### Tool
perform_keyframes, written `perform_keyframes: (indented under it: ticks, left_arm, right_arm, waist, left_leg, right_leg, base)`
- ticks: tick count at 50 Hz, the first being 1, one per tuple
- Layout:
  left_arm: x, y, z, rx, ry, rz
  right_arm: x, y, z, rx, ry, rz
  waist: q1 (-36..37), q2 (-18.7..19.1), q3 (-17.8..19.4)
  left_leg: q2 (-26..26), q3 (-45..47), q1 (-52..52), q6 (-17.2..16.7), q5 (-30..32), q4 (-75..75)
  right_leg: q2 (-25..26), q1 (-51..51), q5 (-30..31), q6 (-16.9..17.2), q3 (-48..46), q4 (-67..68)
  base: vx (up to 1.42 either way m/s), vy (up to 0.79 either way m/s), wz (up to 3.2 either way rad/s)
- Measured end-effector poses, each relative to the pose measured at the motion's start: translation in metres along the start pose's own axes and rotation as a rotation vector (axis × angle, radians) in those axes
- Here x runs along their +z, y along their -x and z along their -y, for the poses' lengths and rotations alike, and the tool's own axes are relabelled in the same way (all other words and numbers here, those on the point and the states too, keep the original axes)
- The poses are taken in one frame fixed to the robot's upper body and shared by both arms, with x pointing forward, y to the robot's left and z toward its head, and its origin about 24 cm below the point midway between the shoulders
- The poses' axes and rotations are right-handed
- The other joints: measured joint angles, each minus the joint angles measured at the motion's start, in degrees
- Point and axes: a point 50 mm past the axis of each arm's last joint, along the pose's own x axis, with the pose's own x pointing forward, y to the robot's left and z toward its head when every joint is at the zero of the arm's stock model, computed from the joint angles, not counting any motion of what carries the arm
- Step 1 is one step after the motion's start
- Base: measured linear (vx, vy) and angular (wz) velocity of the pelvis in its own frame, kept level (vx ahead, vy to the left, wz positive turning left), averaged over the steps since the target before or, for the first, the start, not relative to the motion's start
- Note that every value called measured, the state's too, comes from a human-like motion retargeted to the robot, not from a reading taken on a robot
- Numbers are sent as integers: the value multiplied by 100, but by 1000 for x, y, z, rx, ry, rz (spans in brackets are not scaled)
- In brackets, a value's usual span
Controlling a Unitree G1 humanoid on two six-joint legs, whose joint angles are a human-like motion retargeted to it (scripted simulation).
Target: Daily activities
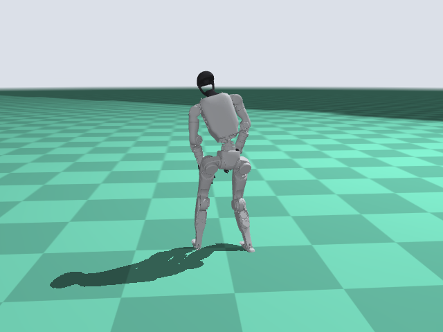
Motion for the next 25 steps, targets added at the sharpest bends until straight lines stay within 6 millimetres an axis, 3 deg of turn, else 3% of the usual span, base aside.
perform_keyframes:
  ticks: [5, 7, 18, 20, 25]
  left_arm:
    - [4, -6, -6, 45, -1, 7]
    - [5, -13, -15, 66, -14, 18]
    - [35, -11, -6, 13, -100, 149]
    - [36, -16, -14, 24, -132, 172]
    - [43, -12, -9, 16, -181, 224]
  right_arm:
    - [3, -4, -3, -9, 18, -9]
    - [-6, -7, 1, -13, 37, -22]
    - [5, -7, -6, 26, -11, -17]
    - [-4, -8, -2, 16, -16, -29]
    - [4, -7, -4, 9, -58, -26]
  waist:
    - [43, 127, 27]
    - [110, 336, 93]
    - [11, 563, 101]
    - [95, 742, 184]
    - [50, 844, 131]
  left_leg:
    - [246, -126, -453, -134, -60, 317]
    - [620, -158, -358, -203, 62, -154]
    - [1063, 418, -753, -186, -230, 460]
    - [1340, 536, -436, -227, -143, 31]
    - [1491, 772, -643, -240, -271, 544]
  right_leg:
    - [255, -182, -107, -172, -204, -97]
    - [535, -127, 87, -273, -353, -498]
    - [655, -231, 205, -347, -763, -568]
    - [897, 7, 395, -395, -810, -1046]
    - [906, -25, 402, -370, -907, -994]
  base:
    - [-13, -13, 10]
    - [-11, -16, 1]
    - [-10, -10, 12]
    - [-1, -9, -17]
    - [-4, -3, 2]
